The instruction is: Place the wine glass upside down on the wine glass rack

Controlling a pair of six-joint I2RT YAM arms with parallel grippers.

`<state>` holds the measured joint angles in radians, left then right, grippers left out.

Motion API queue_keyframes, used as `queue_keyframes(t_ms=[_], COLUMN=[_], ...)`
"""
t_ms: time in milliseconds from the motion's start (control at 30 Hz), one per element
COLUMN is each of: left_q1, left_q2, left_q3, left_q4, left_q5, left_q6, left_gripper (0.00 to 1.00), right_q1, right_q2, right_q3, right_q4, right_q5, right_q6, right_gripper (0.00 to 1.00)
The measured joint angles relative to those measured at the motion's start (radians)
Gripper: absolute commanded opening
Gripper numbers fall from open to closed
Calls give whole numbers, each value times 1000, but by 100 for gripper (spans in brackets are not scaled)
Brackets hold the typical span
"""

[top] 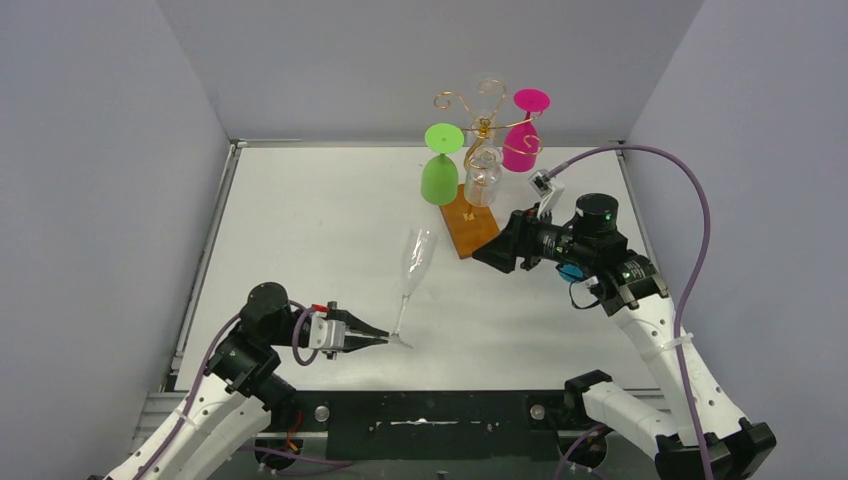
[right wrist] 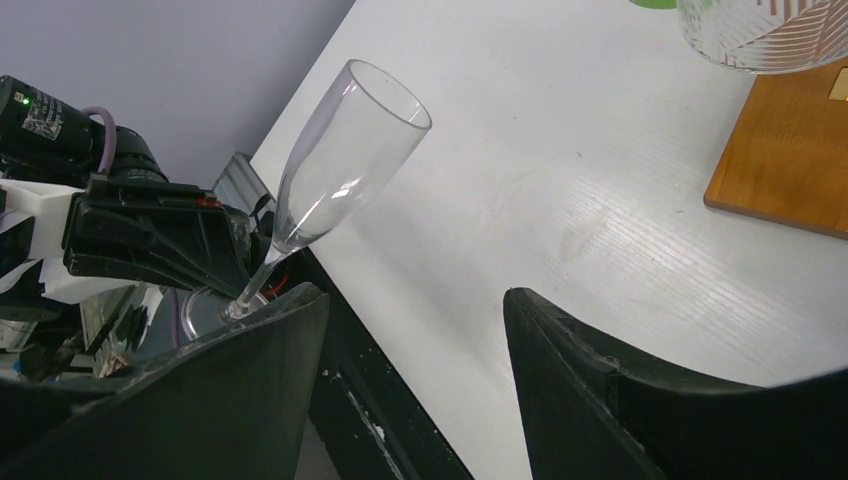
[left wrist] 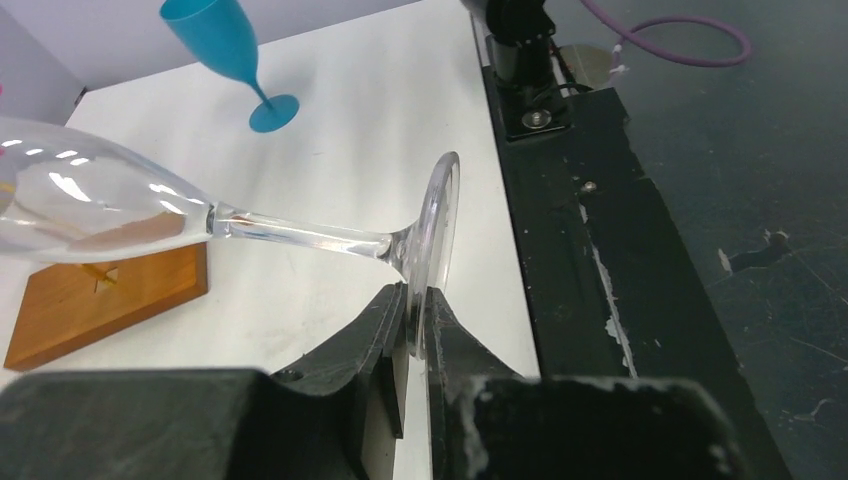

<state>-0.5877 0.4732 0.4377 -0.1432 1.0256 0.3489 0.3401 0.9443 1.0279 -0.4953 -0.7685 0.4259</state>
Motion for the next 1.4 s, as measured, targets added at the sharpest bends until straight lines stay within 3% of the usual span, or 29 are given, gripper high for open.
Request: queue_keyframes(t_ms=[400, 667, 967, 1233, 1400], left_q1=[2, 2, 2, 2, 2], left_q2=[37, 80, 142, 201, 203], left_q3=[0, -17, -16, -6, -12], left_q4=[114, 269, 343, 364, 487], left_q5=[-143, -251, -397, -423, -422], left_q6=[-202, -499, -806, -977, -1109], left_gripper=[0, 0, 0, 0, 0], right_q1=[21, 86, 260, 390, 425], right_q2=[-137, -170, -118, -42, 12], right_q3=[-95, -183, -210, -210, -209], right_q4=[130, 280, 413, 486, 486], right_q5=[45, 58, 119, 170, 186], right_q6=[23, 98, 172, 194, 192], right_gripper=[60, 52, 49, 42, 42])
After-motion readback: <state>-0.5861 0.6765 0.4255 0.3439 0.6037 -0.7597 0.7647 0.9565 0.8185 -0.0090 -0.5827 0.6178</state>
